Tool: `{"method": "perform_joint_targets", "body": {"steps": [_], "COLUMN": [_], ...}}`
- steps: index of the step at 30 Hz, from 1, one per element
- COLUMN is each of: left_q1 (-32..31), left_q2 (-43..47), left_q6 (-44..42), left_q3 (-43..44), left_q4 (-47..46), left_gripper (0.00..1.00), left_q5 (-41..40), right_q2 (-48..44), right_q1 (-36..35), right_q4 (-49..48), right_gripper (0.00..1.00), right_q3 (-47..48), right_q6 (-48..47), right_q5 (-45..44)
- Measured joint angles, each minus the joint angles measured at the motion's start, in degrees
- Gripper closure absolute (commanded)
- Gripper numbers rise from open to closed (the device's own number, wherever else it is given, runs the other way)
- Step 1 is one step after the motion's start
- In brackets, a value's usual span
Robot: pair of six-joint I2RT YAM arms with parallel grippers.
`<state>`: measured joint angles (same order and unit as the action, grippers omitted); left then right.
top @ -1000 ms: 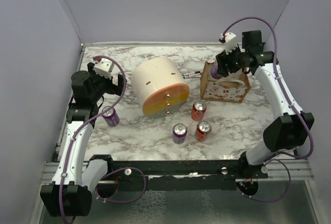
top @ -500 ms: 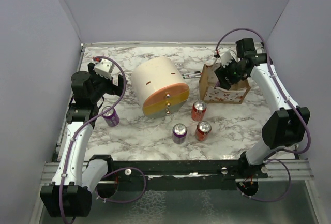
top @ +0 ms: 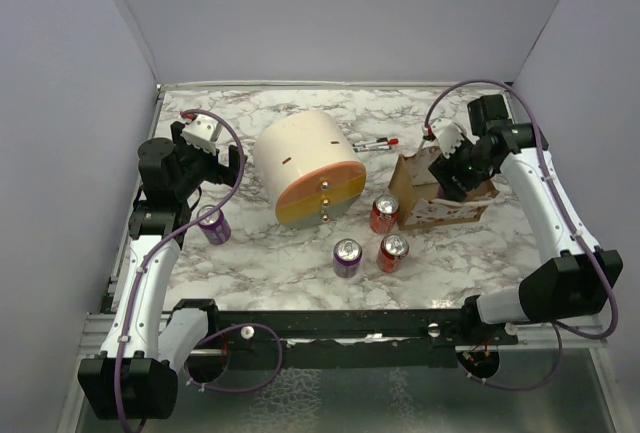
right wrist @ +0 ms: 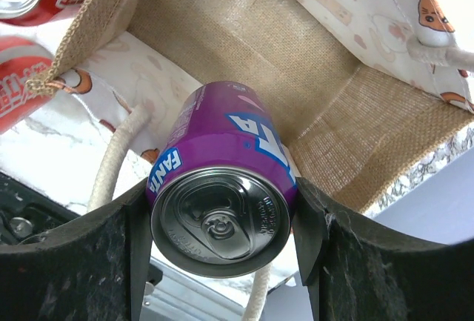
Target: Place the beverage into the canvas bag
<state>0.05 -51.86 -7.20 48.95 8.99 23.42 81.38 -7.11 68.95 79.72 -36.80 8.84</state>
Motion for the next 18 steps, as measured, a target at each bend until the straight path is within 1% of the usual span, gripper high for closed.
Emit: {"method": "perform_joint_targets", "body": {"steps": [3, 7, 18], "left_q1": [0.00, 0.00, 0.00], "left_q2": [0.00, -0.02, -0.94], "left_q6": [0.00, -0.02, -0.02], "left_q3": [-0.02, -0.02, -0.04], "left_q4": [0.00, 0.00, -0.02], "left_gripper": [0.01, 0.01, 0.01], "left_q5": [0.17, 0.22, 0.44], "right_q2": [-2.23, -3.15, 1.31], "right_q1": [0.00, 0.00, -0.87], "right_q4": [1.57, 1.05, -5.57], "right_gripper": [0.99, 0.98, 0.94], "right_q3": [-0.09, -0.59, -0.50], "right_q6": [0.04, 0.72, 6.19], "right_q5": [0.37, 1.25, 4.46]}}
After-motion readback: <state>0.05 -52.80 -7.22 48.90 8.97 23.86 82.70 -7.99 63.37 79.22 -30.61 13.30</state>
